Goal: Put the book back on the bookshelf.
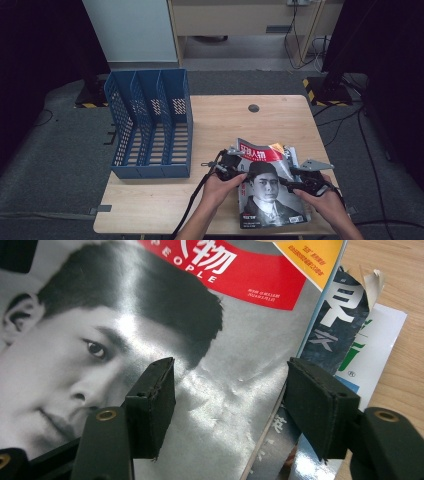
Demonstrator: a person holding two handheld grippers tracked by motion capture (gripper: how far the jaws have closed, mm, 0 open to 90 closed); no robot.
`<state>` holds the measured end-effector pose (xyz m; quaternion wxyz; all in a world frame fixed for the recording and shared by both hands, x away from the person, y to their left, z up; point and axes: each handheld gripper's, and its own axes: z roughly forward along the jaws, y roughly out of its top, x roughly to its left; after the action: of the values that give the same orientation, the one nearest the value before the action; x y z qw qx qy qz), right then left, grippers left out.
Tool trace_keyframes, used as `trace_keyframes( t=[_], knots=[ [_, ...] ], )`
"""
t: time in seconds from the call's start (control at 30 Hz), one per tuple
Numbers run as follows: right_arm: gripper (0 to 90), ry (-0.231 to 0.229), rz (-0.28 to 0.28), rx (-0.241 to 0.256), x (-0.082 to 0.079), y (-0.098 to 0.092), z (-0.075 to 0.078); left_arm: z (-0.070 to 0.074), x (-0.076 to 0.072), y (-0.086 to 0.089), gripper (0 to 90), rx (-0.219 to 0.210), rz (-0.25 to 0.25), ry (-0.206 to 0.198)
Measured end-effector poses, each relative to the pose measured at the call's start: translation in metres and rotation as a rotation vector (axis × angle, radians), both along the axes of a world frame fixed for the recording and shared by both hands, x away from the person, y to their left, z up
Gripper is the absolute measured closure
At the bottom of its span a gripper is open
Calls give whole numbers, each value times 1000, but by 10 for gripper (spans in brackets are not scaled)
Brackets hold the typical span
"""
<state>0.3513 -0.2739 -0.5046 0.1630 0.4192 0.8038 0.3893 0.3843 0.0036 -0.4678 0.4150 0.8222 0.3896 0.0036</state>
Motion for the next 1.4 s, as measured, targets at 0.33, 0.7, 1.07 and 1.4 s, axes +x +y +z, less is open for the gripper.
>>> trace_keyframes(
  t=[0.33,0.7,1.07,1.4],
  knots=[
    [373,2,3,-5,-1,0,0,-4,10,-8,644,41,12,38],
    [366,9,8,2,0,-1,1,-3,7,-4,764,33,23,14],
    [105,22,34,30,9,12,-2,16,9,3,796,33,-49,-52],
    [103,58,51,120,15,4,-2,36,2,5,839,-4,-115,-120]
  ],
)
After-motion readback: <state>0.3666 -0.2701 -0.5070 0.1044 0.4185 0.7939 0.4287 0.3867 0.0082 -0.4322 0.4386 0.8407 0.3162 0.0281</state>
